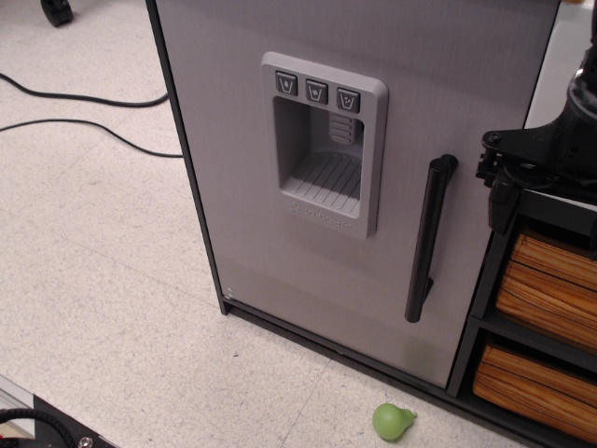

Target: Open fridge

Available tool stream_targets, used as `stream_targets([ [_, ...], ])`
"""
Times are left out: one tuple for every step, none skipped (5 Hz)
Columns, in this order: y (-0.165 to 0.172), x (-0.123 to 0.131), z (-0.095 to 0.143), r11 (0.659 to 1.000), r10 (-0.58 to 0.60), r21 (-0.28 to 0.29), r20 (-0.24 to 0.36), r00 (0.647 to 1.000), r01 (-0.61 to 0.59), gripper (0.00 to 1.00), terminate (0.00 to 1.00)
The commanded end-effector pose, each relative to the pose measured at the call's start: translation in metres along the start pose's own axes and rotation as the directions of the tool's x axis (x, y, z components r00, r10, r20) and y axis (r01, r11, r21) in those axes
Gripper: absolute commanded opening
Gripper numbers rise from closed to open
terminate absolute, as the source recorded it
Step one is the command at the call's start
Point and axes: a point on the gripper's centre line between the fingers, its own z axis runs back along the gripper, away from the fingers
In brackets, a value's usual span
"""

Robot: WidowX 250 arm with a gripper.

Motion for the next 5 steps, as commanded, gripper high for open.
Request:
stream_targets([
  [0.0, 0.0, 0.0, 1.0, 0.0, 0.0, 0.0, 1.0, 0.0, 1.0, 0.0],
  [0.024, 0.004, -0.006, 0.998, -0.054, 0.012, 0.008, 0.998, 0.054, 1.0, 0.0],
  [0.05, 0.007, -0.011, 0.992, -0.127, 0.028, 0.024, 0.992, 0.126, 1.0, 0.0],
  [0.074, 0.014, -0.009, 0.994, -0.11, 0.03, 0.059, 0.992, 0.108, 1.0, 0.0],
  [0.089, 0.023, -0.005, 0.995, -0.09, 0.05, 0.085, 0.992, 0.086, 1.0, 0.0],
])
